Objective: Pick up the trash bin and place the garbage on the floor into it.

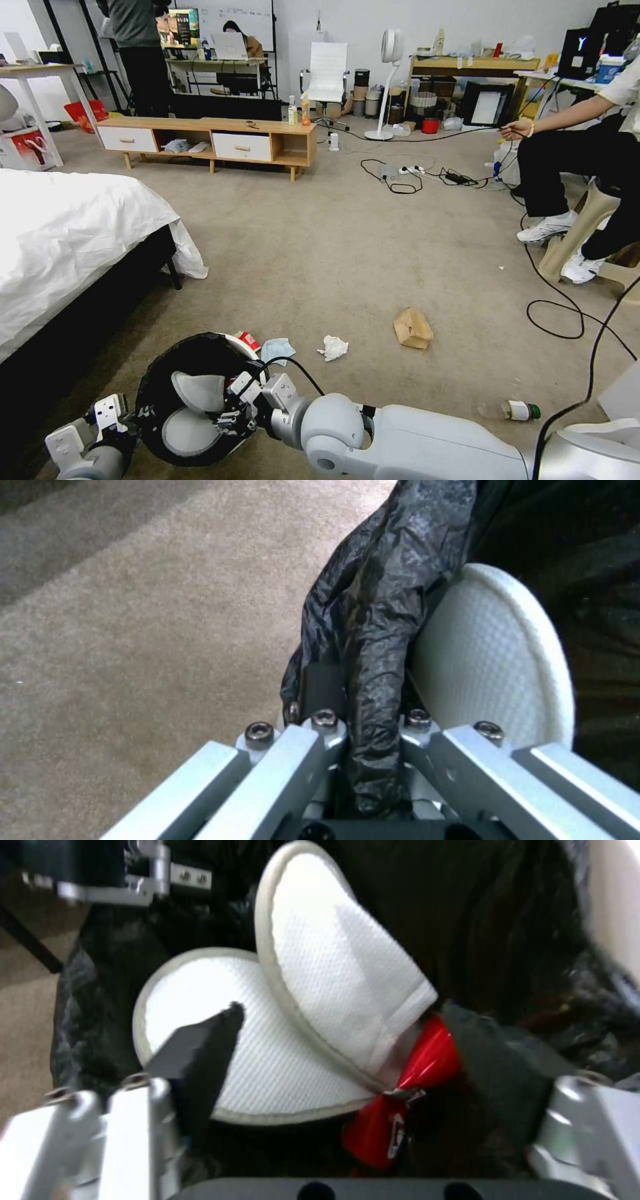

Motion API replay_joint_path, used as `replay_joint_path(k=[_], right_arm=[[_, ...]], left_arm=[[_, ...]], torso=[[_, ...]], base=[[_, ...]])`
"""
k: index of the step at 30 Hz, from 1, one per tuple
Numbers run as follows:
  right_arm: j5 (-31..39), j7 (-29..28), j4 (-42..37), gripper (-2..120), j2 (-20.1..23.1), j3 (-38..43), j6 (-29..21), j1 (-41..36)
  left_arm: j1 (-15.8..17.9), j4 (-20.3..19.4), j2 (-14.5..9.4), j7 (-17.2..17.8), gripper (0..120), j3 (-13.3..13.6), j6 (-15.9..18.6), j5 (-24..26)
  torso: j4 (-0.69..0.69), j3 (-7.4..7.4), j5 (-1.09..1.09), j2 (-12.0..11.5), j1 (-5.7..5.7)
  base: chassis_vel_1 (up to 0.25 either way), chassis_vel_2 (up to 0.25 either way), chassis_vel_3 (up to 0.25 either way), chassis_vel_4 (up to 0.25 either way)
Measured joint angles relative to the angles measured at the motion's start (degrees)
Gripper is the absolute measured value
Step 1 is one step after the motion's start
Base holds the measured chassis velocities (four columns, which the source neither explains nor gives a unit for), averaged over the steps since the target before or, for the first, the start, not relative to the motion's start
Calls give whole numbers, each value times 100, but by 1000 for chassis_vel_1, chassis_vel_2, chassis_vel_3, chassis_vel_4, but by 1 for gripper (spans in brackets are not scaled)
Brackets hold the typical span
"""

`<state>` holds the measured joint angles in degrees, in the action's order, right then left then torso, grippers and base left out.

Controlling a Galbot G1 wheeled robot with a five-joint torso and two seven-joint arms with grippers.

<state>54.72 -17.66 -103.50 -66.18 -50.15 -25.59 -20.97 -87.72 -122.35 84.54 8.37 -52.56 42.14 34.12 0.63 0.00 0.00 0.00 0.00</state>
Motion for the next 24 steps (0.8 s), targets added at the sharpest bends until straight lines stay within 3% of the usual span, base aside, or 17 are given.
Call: replay_joint_path(k=[4, 17, 24], right_arm=[[5, -10, -119, 92, 30, 159, 2, 30], [187, -118, -695, 92, 193, 607, -30, 259], [360, -152, -1270, 92, 566, 955, -77, 270]], left_arm=[[-4, 5, -4, -2, 2, -5, 0, 0], [5, 38, 3, -4, 2, -2, 0, -13], [-3, 38, 0, -4, 2, -13, 0, -16]], torso=[[0, 0, 0, 0, 0], [0, 0, 0, 0, 0], [-1, 0, 0, 0, 0]], base=[[0, 0, 0, 0], [0, 0, 0, 0], [0, 0, 0, 0]])
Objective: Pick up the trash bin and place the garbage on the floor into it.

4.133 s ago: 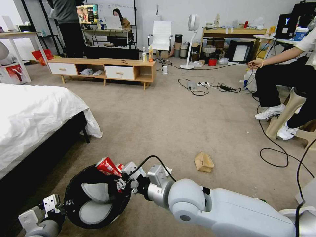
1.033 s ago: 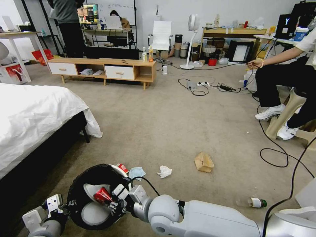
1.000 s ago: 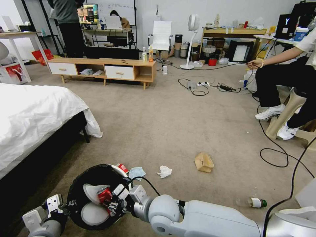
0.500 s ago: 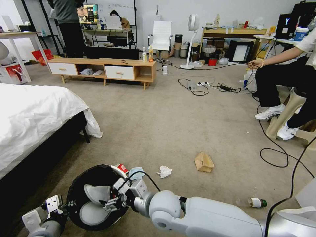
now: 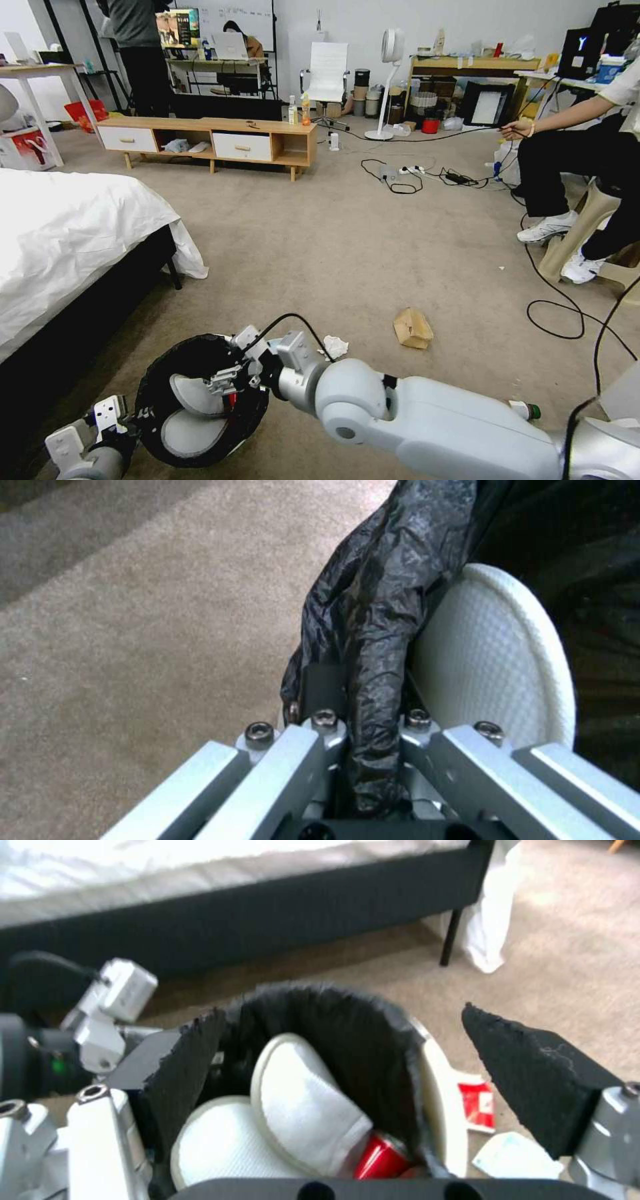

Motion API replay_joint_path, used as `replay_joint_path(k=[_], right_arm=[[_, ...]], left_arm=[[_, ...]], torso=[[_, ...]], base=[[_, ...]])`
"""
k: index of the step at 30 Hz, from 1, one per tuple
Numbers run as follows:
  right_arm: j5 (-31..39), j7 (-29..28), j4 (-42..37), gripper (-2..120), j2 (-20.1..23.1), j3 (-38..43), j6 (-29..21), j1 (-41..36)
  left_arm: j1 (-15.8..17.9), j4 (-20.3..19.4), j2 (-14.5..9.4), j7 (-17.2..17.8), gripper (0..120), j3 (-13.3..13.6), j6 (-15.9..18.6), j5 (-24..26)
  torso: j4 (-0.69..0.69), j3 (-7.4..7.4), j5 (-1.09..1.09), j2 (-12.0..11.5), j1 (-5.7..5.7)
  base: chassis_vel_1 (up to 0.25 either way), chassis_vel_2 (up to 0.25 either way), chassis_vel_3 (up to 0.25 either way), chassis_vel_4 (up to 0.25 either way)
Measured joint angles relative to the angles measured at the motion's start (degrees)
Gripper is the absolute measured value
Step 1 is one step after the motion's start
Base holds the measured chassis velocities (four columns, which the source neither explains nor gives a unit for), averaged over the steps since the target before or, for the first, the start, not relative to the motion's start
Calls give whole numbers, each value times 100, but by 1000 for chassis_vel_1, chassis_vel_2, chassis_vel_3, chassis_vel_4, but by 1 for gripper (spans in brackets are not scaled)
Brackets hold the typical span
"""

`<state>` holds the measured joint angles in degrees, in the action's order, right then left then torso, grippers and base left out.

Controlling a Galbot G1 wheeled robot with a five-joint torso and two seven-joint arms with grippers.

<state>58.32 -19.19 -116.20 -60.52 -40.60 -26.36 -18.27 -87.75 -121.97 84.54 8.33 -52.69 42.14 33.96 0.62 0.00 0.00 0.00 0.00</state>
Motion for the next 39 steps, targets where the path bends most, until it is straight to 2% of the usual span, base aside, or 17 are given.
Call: replay_joint_path(k=[2, 6, 7, 8, 11, 13, 14, 17, 19, 21, 22, 23, 25, 27, 28, 30, 39], right_arm=[[10, 19, -331, 92, 311, 329, 1, -195], [0, 84, -574, 92, 566, 797, 52, -434], [-9, 107, -687, 92, 685, 1089, 102, -566], [-67, 273, -1009, 96, 1075, 2138, 280, -1091], [-93, 341, -1161, 98, 1235, 2673, 360, -1410], [-141, 403, -1352, 98, 1448, 3421, 517, -1885], [-229, 477, -1454, 98, 1646, 4006, 701, -2385], [-345, 552, -1514, 98, 1796, 4394, 834, -2799], [-818, 589, -1631, 98, 2097, 5202, 1274, -3682], [-1011, 547, -1649, 98, 2117, 5392, 1406, -3890], [-1263, 499, -1675, 99, 2093, 5717, 1577, -4158], [-1263, 499, -1675, 99, 2093, 5717, 1577, -4158], [-1495, 447, -1789, 100, 1920, 6366, 1719, -4721], [-1538, 446, -1815, 100, 1878, 6522, 1749, -4844], [-1735, 449, -1878, 100, 1758, 6952, 1872, -5241], [-1915, 474, -1903, 100, 1664, 7246, 1985, -5546], [-2685, 568, -1956, 100, 1033, 8251, 2420, -6316]], left_arm=[[-12, -2, 2, -1, 2, -9, 0, -3], [-21, -20, 1, -1, 2, -18, 0, -3], [-24, -29, 0, -2, 2, -23, 0, -3], [-41, -54, -3, -4, 2, -23, 0, -2], [-57, -66, -3, -8, 2, -23, 0, -2], [-81, -95, -7, -8, 2, -24, 0, -3], [-98, -116, -11, -9, 2, -26, 0, -4], [-107, -130, -12, -10, 2, -26, 0, -4], [-134, -158, -3, -23, 2, -17, 0, -13], [-146, -179, 6, -36, 2, -12, 0, -25], [-161, -216, 17, -49, 2, -9, 0, -38], [-161, -216, 17, -49, 2, -9, 0, -38], [-196, -273, 25, -66, 2, -17, -1, -44], [-210, -285, 25, -71, 2, -23, 0, -44], [-248, -306, 20, -76, 2, -45, 0, -46], [-274, -327, 20, -77, 2, -60, 0, -55], [-452, -373, 67, -115, 2, -102, 0, -159]], torso=[[1, 0, 0, 0, 0], [0, 0, 1, 0, 0], [1, 0, 0, 0, 0], [1, 0, 1, 0, 0], [1, 0, 1, 0, 0], [-2, 0, 1, 0, 0], [0, 0, 0, 1, 0], [0, 0, 2, 1, 0], [5, 1, -1, 1, 0], [4, 0, 0, 1, 0], [-2, 0, 2, 1, 0], [-2, 0, 2, 1, 0], [0, 0, 1, 1, 0], [0, 0, 2, 1, 0], [1, 1, -1, 1, 1], [1, 0, 0, 1, 0], [0, 0, 0, 1, 0]], base=[[0, 0, 0, 0], [0, 0, 0, 0], [0, 0, 0, 0], [0, 0, 0, 0], [0, 0, 0, 0], [0, 0, 0, 0], [0, 0, 0, 0], [0, 0, 0, 0], [0, 0, 0, 0], [0, 0, 0, 0], [0, 0, 0, 0], [0, 0, 0, 0], [0, 0, 0, 0], [0, 0, 0, 0], [0, 0, 0, 0], [0, 0, 0, 0], [0, 0, 0, 0]])
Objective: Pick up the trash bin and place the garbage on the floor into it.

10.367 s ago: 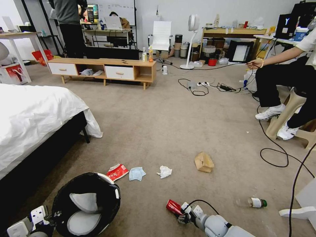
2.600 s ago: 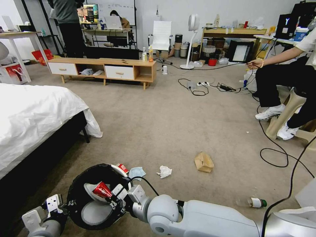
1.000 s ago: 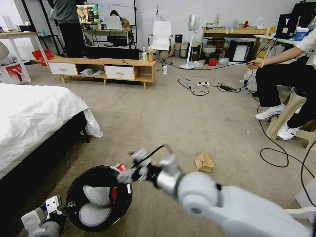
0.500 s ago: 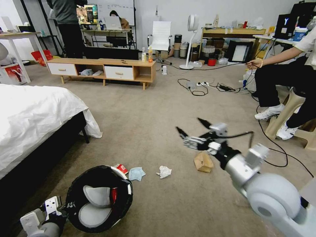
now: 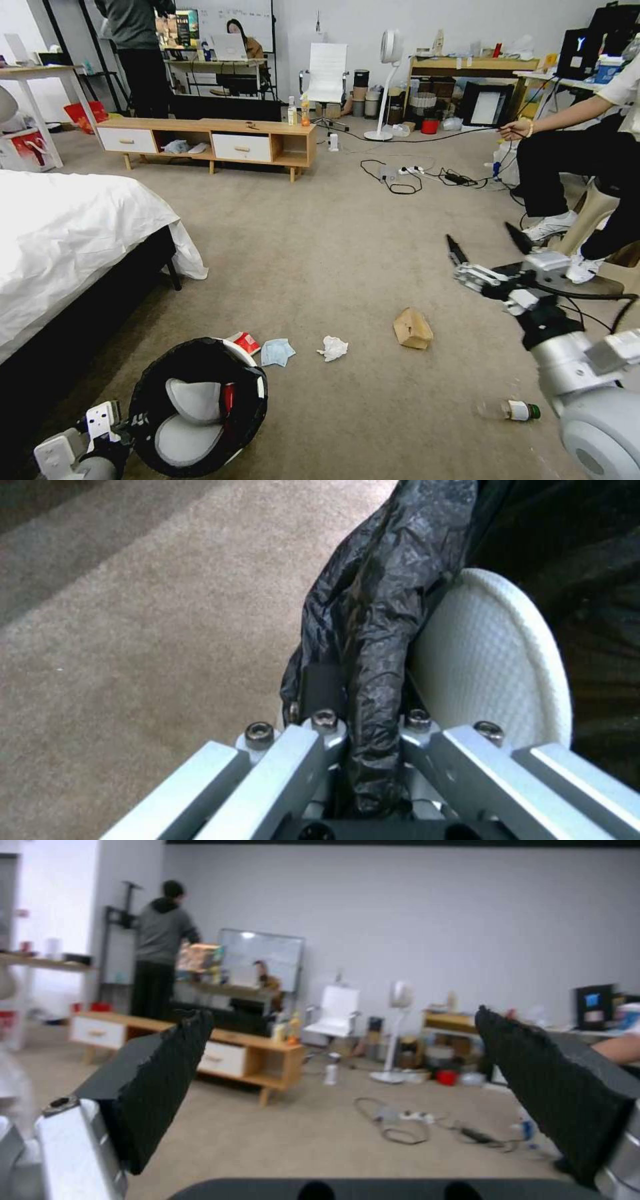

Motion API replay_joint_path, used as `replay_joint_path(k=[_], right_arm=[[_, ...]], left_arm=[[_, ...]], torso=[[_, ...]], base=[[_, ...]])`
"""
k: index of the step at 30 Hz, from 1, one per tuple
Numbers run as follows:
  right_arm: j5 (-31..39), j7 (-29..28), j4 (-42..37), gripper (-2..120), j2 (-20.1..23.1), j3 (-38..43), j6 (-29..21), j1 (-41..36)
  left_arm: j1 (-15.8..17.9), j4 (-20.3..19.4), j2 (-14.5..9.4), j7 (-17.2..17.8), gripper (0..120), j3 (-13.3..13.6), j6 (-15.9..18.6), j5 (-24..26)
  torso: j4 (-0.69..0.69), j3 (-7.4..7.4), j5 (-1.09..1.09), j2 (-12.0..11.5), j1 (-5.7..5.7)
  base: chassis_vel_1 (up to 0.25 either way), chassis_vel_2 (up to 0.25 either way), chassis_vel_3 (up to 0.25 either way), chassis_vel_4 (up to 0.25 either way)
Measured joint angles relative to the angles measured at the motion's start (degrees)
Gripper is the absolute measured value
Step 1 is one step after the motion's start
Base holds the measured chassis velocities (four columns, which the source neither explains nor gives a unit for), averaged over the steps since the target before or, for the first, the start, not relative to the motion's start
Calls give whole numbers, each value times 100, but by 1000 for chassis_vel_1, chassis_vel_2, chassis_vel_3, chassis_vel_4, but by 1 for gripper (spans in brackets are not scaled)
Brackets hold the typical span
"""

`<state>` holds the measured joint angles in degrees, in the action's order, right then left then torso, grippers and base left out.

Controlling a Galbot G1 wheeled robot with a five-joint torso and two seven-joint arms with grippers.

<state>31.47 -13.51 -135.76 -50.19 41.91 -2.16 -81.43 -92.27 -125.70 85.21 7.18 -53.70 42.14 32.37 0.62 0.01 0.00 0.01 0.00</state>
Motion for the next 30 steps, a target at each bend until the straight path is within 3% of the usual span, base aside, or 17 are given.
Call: replay_joint_path(k=[17, 30], right_arm=[[-1634, -99, 13, 100, -1496, -154, 575, -693], [-1870, -82, 136, 100, -1986, -184, 704, -729]], left_arm=[[-123, -178, -7, -127, 2, -25, 0, 66], [-76, -191, 48, -169, 2, 69, 0, 33]], torso=[[1, 0, -1, -1, 0], [1, -1, 0, -1, 0]], base=[[0, 0, 0, 0], [0, 0, 0, 0]])
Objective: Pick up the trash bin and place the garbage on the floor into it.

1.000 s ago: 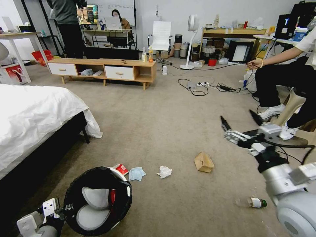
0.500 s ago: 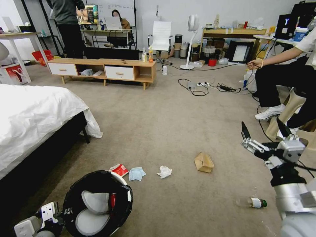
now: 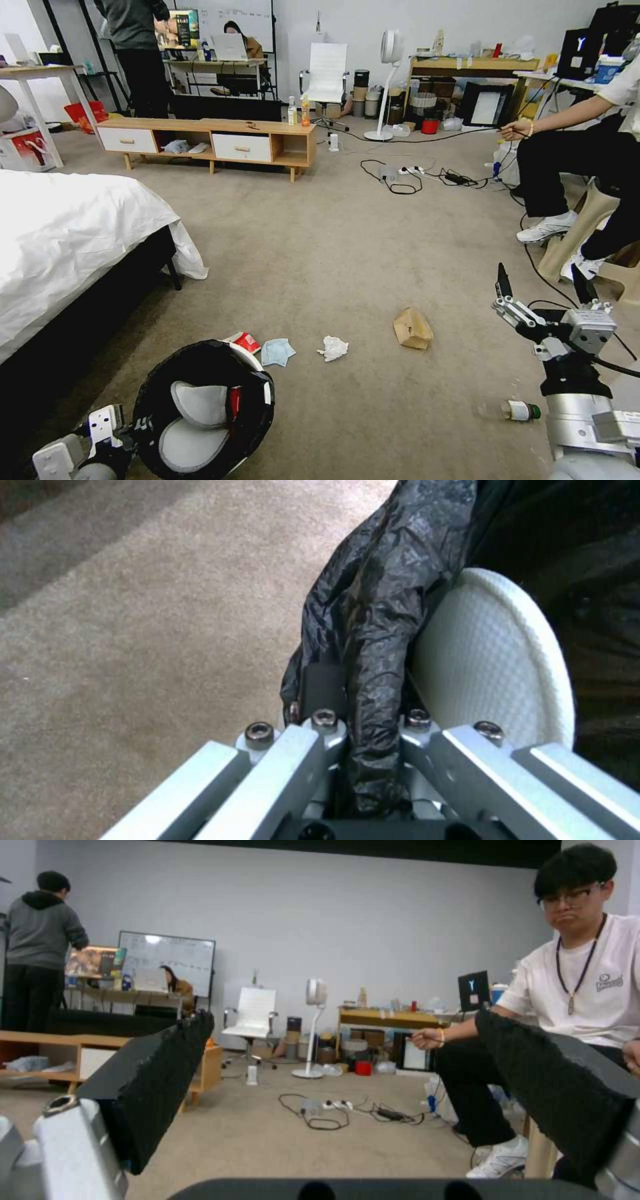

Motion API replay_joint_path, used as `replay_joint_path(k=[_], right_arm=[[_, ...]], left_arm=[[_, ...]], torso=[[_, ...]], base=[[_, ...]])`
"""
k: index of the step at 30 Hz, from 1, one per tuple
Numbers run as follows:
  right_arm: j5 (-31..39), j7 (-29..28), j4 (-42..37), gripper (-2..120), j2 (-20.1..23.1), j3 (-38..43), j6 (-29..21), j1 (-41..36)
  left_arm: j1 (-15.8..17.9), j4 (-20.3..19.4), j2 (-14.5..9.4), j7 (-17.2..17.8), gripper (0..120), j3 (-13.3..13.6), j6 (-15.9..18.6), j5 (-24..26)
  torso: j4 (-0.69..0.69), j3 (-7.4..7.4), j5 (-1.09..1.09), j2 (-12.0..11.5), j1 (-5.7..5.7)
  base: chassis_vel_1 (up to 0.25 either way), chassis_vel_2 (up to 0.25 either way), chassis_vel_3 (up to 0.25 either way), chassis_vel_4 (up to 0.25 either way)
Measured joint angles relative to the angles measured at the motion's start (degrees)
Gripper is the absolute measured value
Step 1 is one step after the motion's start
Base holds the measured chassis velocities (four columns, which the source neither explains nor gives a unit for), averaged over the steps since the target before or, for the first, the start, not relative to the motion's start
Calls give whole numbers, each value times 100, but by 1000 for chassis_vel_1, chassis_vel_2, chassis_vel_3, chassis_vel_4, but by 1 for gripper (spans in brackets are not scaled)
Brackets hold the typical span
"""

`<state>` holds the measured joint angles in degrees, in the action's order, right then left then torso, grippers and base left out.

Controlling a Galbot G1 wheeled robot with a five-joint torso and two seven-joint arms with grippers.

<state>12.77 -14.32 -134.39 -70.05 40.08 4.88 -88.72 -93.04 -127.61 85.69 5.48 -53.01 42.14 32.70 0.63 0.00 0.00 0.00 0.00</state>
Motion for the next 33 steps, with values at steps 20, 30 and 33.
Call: replay_joint_path(k=[20, 30, 33], right_arm=[[-125, 47, 110, 100, -99, -123, 80, -9], [-120, 66, 144, 100, -80, -108, 100, -1], [-114, 70, 150, 100, -73, -103, 102, 3]], left_arm=[[-34, 20, 43, -155, 2, -70, -63, -89], [-39, 20, 55, -146, 2, -72, -69, -96], [-44, 20, 56, -139, 2, -78, -69, -98]], torso=[[0, 0, 0, 0, 0], [1, 0, 0, 0, 0], [-1, 0, 0, 0, 0]], base=[[0, 0, 0, 0], [0, 0, 0, 0], [0, 0, 0, 0]])
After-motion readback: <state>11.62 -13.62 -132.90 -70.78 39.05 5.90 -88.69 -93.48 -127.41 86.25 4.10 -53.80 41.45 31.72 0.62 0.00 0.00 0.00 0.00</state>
